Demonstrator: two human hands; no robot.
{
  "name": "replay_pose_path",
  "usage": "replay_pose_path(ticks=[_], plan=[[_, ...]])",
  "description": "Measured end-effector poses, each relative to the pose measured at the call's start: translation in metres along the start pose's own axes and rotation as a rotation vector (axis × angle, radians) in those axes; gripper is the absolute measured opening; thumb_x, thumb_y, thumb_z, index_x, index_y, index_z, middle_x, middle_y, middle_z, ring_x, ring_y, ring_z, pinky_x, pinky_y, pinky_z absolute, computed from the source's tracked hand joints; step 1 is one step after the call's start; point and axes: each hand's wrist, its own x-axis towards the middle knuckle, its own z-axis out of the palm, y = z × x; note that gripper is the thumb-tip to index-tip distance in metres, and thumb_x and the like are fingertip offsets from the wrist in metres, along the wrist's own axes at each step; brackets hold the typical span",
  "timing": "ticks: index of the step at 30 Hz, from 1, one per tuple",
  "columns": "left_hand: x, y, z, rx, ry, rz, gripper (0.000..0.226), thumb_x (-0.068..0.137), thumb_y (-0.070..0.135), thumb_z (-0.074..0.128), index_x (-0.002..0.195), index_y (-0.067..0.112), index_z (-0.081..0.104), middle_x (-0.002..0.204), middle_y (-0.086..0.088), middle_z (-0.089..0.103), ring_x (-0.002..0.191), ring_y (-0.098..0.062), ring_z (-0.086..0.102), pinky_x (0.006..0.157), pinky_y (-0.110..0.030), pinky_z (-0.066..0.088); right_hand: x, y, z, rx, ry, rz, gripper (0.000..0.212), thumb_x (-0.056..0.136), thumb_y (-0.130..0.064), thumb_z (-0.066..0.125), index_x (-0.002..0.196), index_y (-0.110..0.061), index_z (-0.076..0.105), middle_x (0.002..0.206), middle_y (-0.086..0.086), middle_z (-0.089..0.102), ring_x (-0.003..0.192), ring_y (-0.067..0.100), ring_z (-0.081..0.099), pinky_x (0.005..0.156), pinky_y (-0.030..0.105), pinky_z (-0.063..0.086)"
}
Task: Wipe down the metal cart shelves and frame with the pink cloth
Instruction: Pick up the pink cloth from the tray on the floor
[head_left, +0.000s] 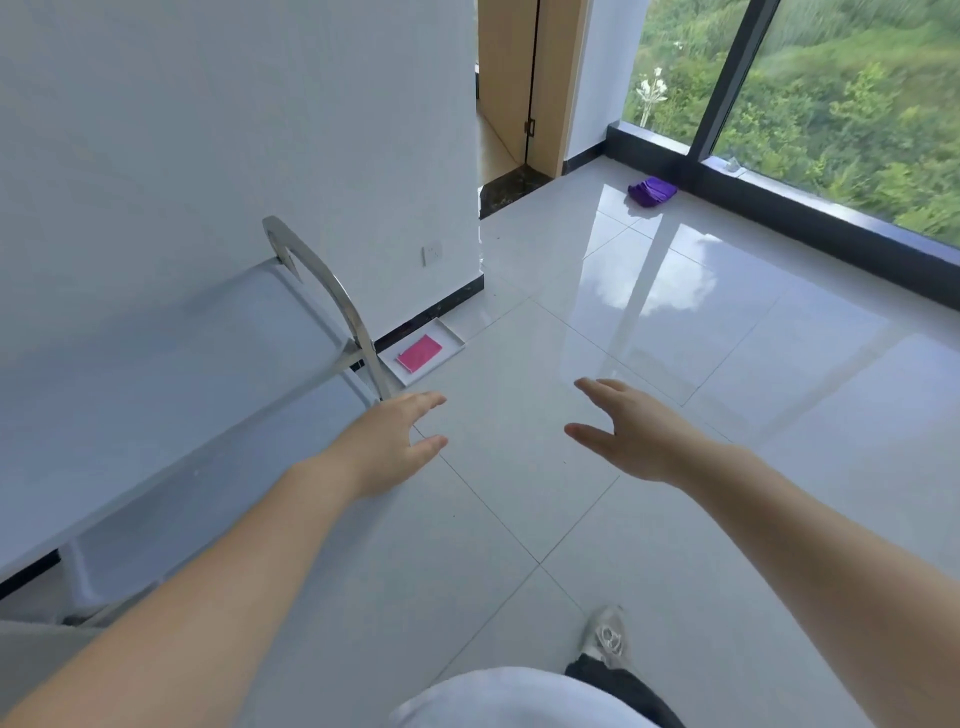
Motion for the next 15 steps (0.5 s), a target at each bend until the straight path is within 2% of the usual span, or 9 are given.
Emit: replay_pose_path(ticks=[4,9,15], plan=[[0.056,0.005,0.000,0.005,0.018,-0.063,0.054,0.092,0.039,0.053,0.142,0.029,0.035,0.148,0.010,0.035,0.131,-0.010,0.038,0.106,-0.029,0.033,0.060,0.030,-0.018,-0.008,-0.038,-0.054,0.066,0.094,-0.054,0.043,0.151,-0.027,0.020,0.154,-0.009,0.026,0.130,0.018,0.042,0.104,0.033,0.037],[0.122,0.028,-0.001,-0.016,0.048,-0.148,0.053,0.093,0.038,0.052,0.142,0.027,0.036,0.147,0.009,0.036,0.133,-0.010,0.036,0.105,-0.026,0.031,0.139,0.072,-0.059,-0.050,-0.078,-0.139,0.066,0.094,-0.056,0.041,0.150,-0.027,0.021,0.154,-0.008,0.027,0.128,0.021,0.045,0.103,0.037,0.040],[0.183,0.056,-0.003,-0.053,0.133,-0.240,0.052,0.093,0.036,0.053,0.141,0.026,0.038,0.146,0.009,0.038,0.132,-0.011,0.037,0.105,-0.027,0.031,0.215,0.107,-0.101,-0.103,-0.162,-0.243,0.065,0.094,-0.054,0.042,0.149,-0.026,0.022,0.152,-0.007,0.029,0.125,0.021,0.047,0.101,0.035,0.041]])
